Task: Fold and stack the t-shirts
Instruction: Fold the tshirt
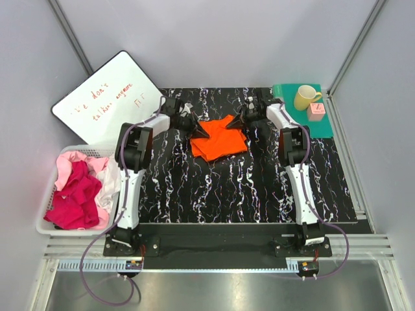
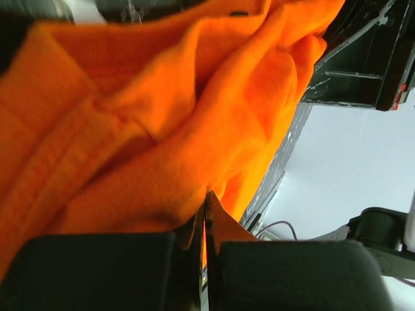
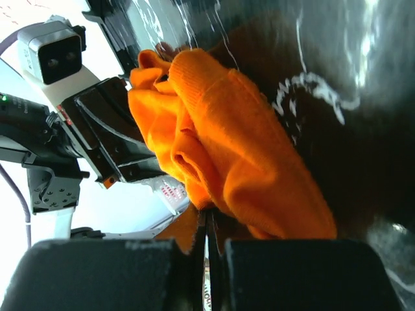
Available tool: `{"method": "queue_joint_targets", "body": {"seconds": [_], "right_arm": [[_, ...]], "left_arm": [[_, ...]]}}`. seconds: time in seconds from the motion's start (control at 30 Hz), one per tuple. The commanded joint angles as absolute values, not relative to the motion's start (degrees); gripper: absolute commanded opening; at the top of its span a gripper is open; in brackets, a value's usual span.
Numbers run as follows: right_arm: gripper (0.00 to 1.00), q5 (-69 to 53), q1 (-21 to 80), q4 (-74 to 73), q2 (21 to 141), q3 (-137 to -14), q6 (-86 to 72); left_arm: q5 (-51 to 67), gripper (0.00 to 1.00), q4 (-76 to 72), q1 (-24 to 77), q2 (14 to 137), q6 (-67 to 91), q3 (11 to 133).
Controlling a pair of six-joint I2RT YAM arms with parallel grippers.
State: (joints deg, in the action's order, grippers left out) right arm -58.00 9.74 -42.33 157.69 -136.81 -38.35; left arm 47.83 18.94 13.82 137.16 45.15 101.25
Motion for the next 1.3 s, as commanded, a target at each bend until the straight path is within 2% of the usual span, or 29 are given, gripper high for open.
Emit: {"method": "queue_joint_targets", "body": {"seconds": [0.0, 0.43, 0.67, 0.73, 0.77, 0.83, 0.87, 0.9, 0.93, 0.97, 1.0, 1.03, 1.13, 1.17, 1.27], "right_arm": [[0.0, -59.06, 9.76, -41.84, 159.78, -144.13, -41.83], [0.0, -57.74, 9.84, -41.22, 160.14, -144.23, -42.19], [0.01, -56.61, 9.67, -41.22, 150.94, -141.24, -38.06], [0.14, -54.24, 9.32, -41.57, 147.32, -138.97, -35.79], [0.16, -51.27, 9.06, -41.75, 143.48, -137.82, -34.99], [0.27, -48.35, 7.92, -42.45, 139.85, -135.1, -32.19], [0.32, -45.29, 7.56, -43.06, 136.61, -134.3, -31.12], [0.38, -43.96, 7.21, -44.55, 135.1, -133.51, -29.9], [0.52, -42.64, 7.03, -45.69, 133.87, -132.37, -27.53], [0.59, -40.36, 6.51, -46.75, 131.6, -131.58, -26.38], [0.64, -39.47, 6.5, -48.5, 130.62, -130.79, -25.06], [0.72, -38.59, 6.42, -49.56, 129.91, -129.13, -22.7], [0.8, -36.48, 6.42, -52.12, 127.18, -122.82, -19.0], [0.87, -35.95, 6.33, -52.12, 126.13, -120.61, -18.55], [0.91, -35.42, 6.33, -51.94, 124.72, -111.82, -16.18]], "left_arm": [[47.2, 0.0, 18.28, 12.66, 138.69, 47.02, 107.22], [46.14, 0.0, 17.31, 11.51, 141.5, 49.3, 112.23], [47.72, 0.0, 16.88, 10.99, 141.25, 48.18, 115.4], [47.2, 0.0, 16.79, 10.46, 137.05, 47.38, 114.44], [46.68, 0.0, 16.79, 10.37, 135.28, 46.33, 113.74], [44.57, 0.06, 18.45, 10.11, 129.5, 45.01, 111.55], [43.52, 0.21, 20.11, 10.11, 127.55, 42.48, 111.1], [41.5, 0.27, 22.22, 10.11, 125.7, 41.32, 110.57], [40.96, 0.36, 23.63, 10.11, 122.03, 40.44, 109.44], [40.17, 0.43, 24.77, 10.11, 120.25, 38.78, 106.81], [38.16, 0.53, 26.44, 10.11, 118.76, 37.63, 106.09], [37.54, 0.56, 29.94, 10.11, 116.39, 36.31, 105.21], [35.77, 0.67, 33.13, 10.11, 111.82, 34.1, 99.16], [35.77, 0.7, 33.22, 10.11, 110.67, 33.58, 97.14], [33.93, 0.75, 33.14, 10.28, 106.45, 33.49, 87.92]]}}
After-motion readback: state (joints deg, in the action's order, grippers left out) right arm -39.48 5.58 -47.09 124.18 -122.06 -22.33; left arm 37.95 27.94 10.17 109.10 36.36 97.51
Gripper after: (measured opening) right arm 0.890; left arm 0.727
